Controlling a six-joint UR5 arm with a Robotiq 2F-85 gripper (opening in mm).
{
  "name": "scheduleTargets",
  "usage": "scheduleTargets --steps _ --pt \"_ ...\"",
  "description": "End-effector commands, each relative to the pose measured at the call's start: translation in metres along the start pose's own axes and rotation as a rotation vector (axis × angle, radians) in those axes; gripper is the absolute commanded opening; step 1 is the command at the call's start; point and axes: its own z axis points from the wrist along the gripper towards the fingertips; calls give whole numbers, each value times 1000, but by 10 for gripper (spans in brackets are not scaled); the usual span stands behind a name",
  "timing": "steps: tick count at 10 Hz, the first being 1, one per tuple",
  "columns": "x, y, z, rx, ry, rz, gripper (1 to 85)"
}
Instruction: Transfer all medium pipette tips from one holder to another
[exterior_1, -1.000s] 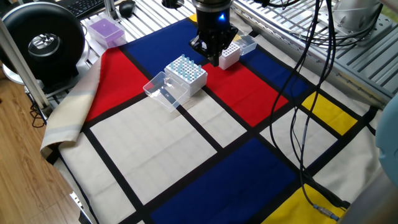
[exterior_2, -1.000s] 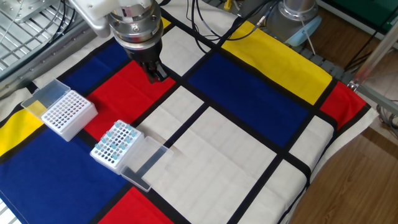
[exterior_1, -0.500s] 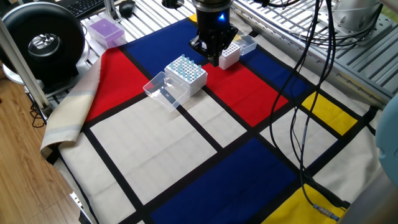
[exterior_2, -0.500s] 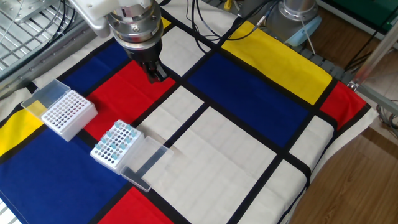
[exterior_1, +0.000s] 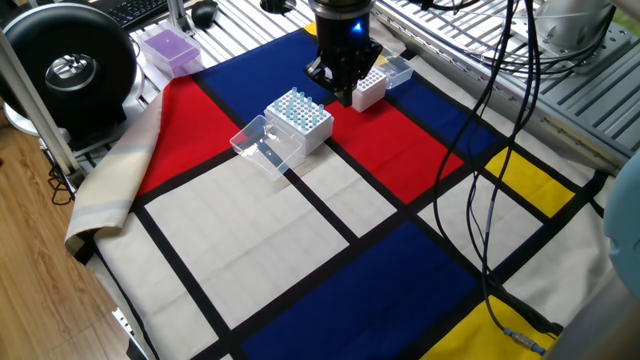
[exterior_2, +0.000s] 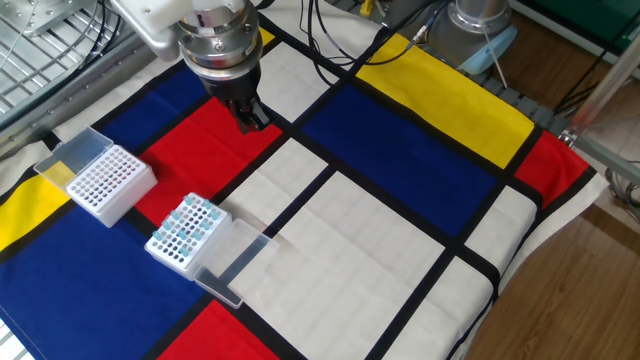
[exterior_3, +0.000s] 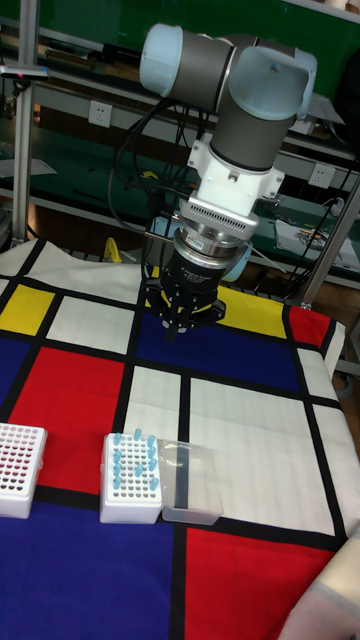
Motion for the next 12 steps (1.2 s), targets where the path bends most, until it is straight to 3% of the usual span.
scheduleTargets --steps 1,12 --pt "0 3 -1 -13 0 -26 10" --pt "0 2 -1 -11 0 -13 10"
